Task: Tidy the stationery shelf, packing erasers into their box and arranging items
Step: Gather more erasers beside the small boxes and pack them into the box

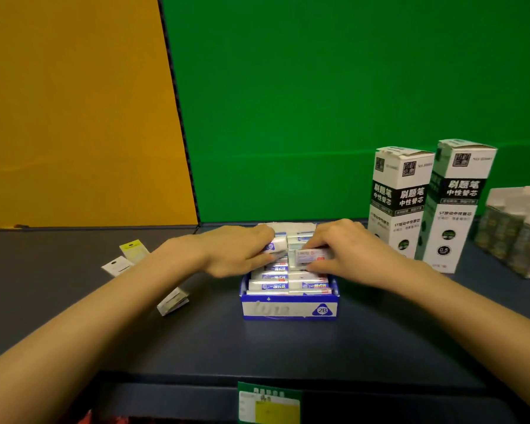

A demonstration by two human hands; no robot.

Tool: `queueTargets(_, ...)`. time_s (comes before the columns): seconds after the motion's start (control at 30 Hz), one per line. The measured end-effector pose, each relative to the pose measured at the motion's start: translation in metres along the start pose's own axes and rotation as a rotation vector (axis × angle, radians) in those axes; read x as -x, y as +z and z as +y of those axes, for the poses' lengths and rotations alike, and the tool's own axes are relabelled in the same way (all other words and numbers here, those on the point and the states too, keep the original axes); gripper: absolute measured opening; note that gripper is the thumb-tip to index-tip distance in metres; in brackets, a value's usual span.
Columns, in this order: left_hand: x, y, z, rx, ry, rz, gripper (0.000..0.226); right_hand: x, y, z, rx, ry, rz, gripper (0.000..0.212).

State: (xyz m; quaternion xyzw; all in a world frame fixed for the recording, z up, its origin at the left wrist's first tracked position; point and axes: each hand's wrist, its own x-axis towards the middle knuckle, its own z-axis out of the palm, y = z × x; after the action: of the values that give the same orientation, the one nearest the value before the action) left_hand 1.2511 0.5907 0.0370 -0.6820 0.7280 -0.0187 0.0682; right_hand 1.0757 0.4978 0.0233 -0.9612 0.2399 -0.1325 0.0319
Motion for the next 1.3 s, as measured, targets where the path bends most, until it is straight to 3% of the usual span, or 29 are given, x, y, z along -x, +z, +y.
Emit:
queueTargets(0.17,-0.006,0.002,-0.012,-0.056,0.128,-0.009,0.034,0.004,0.003,0.0,-0.036,0.066,0.048,0.03)
queueTargets(0.33,-0.015,0.008,-0.023,0.098,0.205,0.097,0.026,0.006,0.003,-0.005,-0.049,0.108,0.061,0.035)
queueTargets(0.57,-0.013,0.015,-0.025,0.289,0.203,0.165,0.028,0.005,0.004,-0.008,-0.037,0.131,0.062,0.037)
queueTargets(0.87,-0.003,0.018,-0.022,0.234,0.214,0.192,0.035,0.008,0.008,-0.007,-0.095,0.118,0.154,0.035)
queueTargets(1.07,0.001,0.016,-0.021,0.23,0.209,0.173,0.035,0.008,0.009,-0.003,-0.098,0.082,0.128,0.033)
queueTargets(1.17,0.006,0.013,-0.023,0.407,0.167,0.221,0.037,0.008,0.008,-0.003,-0.105,0.04,0.108,0.031)
queueTargets(1.3,0.013,0.012,-0.024,0.709,0.106,0.123,0.027,0.009,0.005,-0.008,-0.114,0.016,-0.049,0.034)
